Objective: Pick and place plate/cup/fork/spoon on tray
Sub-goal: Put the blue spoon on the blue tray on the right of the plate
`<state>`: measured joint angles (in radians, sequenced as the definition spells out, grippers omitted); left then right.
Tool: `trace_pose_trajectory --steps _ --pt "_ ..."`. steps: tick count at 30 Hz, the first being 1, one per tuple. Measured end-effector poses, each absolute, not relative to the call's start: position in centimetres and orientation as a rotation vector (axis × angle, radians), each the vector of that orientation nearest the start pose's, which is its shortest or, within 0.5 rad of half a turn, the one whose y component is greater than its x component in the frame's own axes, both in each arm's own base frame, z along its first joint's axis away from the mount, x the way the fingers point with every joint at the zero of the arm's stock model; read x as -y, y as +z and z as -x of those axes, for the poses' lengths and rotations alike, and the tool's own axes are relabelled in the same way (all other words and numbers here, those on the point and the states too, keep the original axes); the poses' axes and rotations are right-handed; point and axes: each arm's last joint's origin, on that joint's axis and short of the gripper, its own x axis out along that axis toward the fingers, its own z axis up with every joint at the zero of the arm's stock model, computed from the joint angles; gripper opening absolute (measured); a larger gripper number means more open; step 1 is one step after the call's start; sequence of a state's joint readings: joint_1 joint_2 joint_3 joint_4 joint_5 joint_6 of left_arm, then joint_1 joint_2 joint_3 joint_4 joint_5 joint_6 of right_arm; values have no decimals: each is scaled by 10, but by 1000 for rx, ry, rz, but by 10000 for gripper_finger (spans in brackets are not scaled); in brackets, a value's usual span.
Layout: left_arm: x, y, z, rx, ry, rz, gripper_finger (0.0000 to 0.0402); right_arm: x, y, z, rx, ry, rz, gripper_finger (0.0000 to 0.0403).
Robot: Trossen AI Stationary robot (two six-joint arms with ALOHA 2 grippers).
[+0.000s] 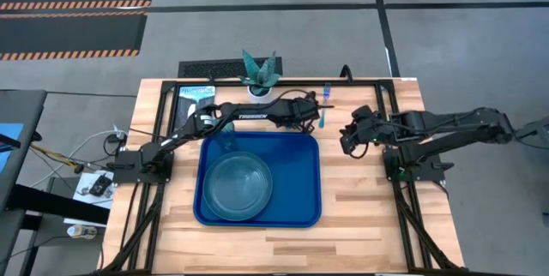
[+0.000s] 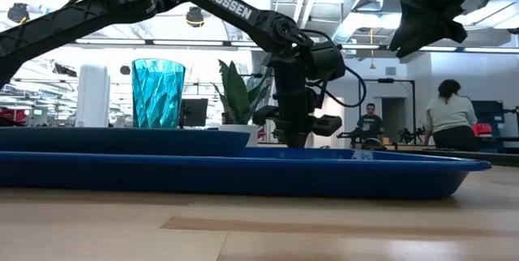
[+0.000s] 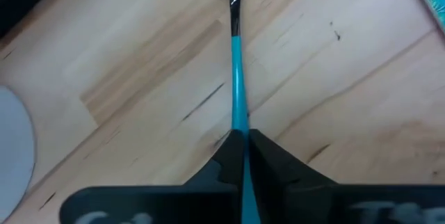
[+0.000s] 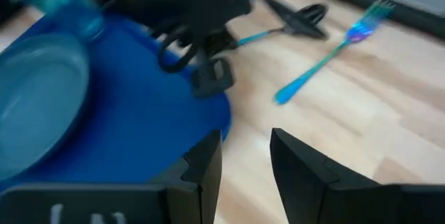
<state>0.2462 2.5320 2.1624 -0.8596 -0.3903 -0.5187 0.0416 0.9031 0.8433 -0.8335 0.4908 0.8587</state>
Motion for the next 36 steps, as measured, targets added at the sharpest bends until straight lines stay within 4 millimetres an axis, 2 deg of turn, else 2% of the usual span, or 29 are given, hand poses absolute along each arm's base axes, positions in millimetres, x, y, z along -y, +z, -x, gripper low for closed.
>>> trace_pose_trajectory --steps 5,14,16,22,25,28,32,36 --pt "-138 140 -503 -1056 822 347 0 28 284 -160 -591 -873 -587 147" --pt "-137 146 -505 -1064 773 344 1 65 281 -148 -638 -970 -628 147" --pt "-137 145 -504 -1081 769 331 1 76 272 -143 -669 -1000 -657 147" --pt "-136 149 -501 -1108 776 303 0 108 220 -127 -657 -1007 -834 167" --pt "-135 162 -498 -1106 767 280 0 122 208 -124 -558 -958 -901 192" --pt "-131 182 -495 -1081 745 277 0 134 203 -129 -519 -940 -898 219" --pt "-117 215 -489 -1055 701 234 0 155 204 -147 -544 -921 -845 239" --pt "-96 259 -474 -1041 668 159 0 181 205 -176 -651 -885 -781 242"
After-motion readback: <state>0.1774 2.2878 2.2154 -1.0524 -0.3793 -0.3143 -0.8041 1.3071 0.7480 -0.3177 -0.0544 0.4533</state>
